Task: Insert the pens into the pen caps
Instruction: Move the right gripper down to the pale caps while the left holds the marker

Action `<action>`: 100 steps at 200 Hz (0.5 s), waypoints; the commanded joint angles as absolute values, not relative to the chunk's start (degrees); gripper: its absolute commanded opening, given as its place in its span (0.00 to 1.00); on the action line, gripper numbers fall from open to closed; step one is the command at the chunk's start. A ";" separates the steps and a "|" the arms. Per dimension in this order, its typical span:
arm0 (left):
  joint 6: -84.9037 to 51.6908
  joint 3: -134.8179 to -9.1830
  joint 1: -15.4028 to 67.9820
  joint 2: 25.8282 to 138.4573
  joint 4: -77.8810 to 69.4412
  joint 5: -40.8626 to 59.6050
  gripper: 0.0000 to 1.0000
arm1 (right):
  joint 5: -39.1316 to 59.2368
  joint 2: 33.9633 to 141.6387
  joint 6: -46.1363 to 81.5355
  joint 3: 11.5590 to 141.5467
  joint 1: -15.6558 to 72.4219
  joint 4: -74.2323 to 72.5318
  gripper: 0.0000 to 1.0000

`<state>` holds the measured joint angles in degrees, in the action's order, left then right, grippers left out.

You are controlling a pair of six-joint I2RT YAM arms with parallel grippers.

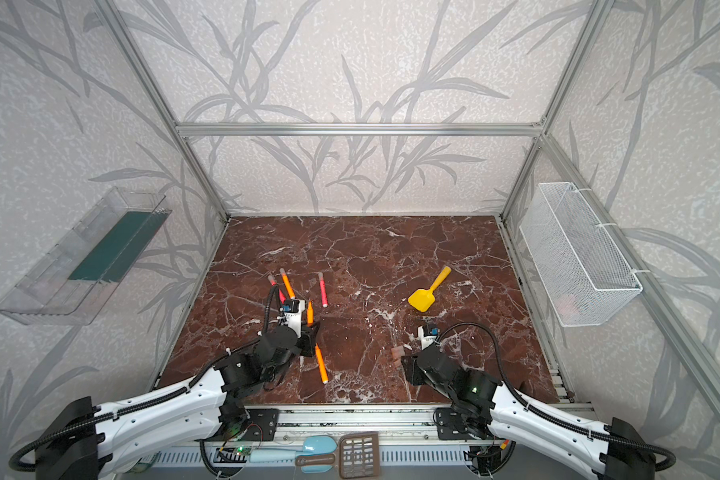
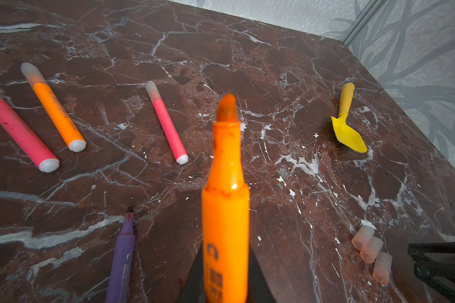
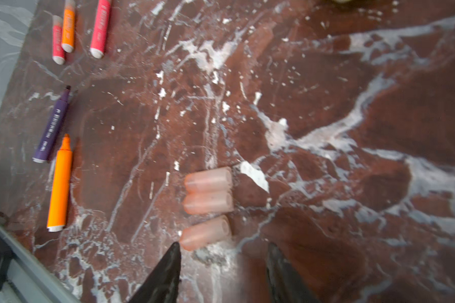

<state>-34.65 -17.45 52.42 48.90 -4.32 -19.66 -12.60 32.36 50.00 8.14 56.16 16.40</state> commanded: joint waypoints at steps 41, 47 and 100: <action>-36.12 -17.28 52.38 48.16 -3.63 -21.43 0.00 | -11.09 34.48 51.24 8.60 56.55 14.25 0.47; -36.17 -17.26 52.39 48.16 -3.66 -21.61 0.00 | -10.69 35.44 51.24 8.70 56.52 13.39 0.47; -35.86 -17.34 52.38 48.56 -3.78 -22.62 0.00 | -9.32 42.78 50.76 10.79 56.57 10.32 0.41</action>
